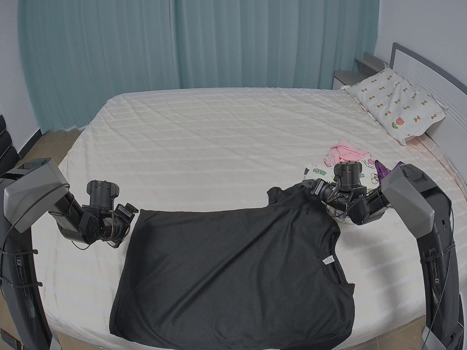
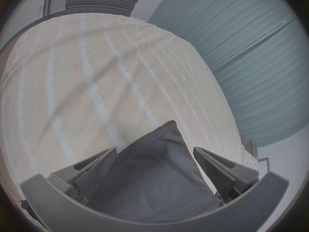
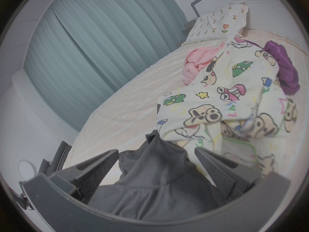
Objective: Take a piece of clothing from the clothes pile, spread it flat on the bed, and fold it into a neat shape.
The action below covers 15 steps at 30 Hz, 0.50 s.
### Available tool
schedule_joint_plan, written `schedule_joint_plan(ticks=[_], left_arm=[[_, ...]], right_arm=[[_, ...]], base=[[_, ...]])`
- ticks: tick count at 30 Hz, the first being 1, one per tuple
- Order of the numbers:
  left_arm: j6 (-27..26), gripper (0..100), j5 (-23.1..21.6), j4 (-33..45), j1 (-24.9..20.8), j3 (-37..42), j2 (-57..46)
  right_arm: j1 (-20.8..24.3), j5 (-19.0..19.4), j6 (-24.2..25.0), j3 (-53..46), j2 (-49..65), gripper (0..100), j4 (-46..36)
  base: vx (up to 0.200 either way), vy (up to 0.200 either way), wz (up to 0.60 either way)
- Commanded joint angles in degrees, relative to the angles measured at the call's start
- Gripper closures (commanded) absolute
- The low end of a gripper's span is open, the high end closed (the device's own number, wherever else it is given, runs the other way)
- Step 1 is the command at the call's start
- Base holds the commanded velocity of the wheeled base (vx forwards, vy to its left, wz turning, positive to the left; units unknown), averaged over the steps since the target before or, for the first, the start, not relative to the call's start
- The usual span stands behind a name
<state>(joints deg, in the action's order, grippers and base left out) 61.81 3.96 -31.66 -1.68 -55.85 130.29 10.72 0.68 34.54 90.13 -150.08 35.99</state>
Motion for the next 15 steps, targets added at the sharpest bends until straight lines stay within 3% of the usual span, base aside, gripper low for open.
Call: schedule_joint_plan(ticks=[1,3,6,7,15], left_arm=[[0.07,0,-1.94,-0.25,-0.25,4.25,-5.75],[0.07,0,-1.94,-0.16,-0.43,5.22,-7.51],[0.07,0,-2.03,0.02,-0.60,6.19,-8.74],[-0.02,0,-2.03,0.02,-1.22,8.47,-10.06],[-0.72,0,-4.67,-2.09,-1.48,19.90,-14.72]], right_arm=[[-0.78,3.27,0.88,-14.98,13.14,0,4.97],[-0.70,4.41,1.50,-21.04,16.57,0,6.55],[-0.43,5.65,2.29,-26.58,19.65,0,8.40],[-0.08,5.91,3.43,-33.17,23.16,0,10.60],[-0.08,6.00,9.67,-49.87,30.72,0,14.81]], base=[[0.000,0.000,0.00],[0.000,0.000,0.00],[-0.200,0.000,0.00],[-0.200,0.000,0.00],[-0.200,0.000,0.00]])
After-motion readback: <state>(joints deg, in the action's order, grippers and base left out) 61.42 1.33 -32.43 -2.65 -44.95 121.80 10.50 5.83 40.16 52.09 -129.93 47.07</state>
